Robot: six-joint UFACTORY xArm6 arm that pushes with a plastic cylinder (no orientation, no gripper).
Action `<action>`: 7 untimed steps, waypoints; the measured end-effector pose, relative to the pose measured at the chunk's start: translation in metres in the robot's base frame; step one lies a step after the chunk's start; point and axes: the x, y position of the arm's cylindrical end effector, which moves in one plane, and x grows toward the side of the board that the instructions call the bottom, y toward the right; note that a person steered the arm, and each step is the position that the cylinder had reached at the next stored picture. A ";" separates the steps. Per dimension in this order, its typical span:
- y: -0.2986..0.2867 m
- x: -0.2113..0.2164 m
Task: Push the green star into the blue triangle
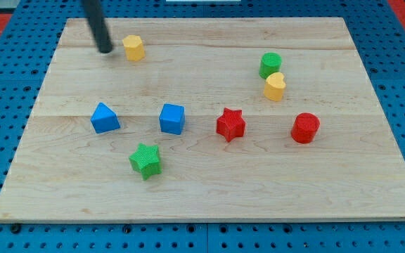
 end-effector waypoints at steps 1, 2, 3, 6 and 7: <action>0.110 -0.008; 0.183 -0.010; 0.206 -0.010; 0.209 0.011; 0.145 0.028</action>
